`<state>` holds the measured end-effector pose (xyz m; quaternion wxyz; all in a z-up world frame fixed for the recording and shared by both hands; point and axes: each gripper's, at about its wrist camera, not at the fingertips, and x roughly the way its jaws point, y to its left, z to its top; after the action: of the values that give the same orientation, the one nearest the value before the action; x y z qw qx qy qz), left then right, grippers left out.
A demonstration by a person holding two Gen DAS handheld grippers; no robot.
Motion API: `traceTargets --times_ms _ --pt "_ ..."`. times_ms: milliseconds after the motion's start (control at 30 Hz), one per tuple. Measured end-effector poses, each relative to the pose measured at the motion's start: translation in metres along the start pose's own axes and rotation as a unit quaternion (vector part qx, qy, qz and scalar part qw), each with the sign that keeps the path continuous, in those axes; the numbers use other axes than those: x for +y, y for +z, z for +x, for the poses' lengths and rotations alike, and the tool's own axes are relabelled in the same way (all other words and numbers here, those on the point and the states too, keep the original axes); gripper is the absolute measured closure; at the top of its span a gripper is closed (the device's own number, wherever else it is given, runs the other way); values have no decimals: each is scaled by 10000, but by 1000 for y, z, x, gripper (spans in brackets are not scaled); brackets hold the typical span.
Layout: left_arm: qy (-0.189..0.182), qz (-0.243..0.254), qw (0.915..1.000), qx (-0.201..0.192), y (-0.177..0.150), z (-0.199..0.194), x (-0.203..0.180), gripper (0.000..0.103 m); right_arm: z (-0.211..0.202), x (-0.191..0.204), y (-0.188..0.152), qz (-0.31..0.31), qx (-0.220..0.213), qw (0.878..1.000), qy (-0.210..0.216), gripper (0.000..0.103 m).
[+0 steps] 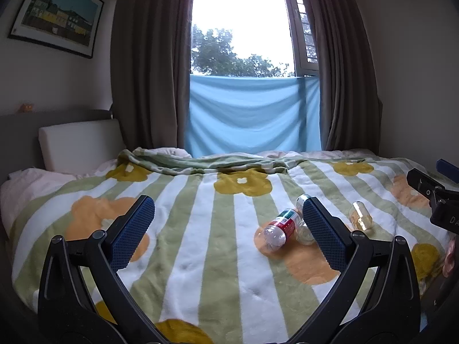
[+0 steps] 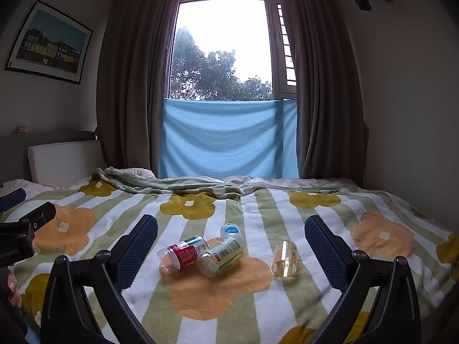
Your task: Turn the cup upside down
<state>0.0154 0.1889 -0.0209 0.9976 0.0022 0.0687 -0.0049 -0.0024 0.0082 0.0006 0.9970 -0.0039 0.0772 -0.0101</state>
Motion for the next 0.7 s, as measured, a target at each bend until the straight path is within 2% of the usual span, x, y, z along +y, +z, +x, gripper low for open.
traceTargets --times_ms 700 --pt "23 -13 10000 -23 0 1 3 0 3 0 -2 -90 31 9999 -138 1"
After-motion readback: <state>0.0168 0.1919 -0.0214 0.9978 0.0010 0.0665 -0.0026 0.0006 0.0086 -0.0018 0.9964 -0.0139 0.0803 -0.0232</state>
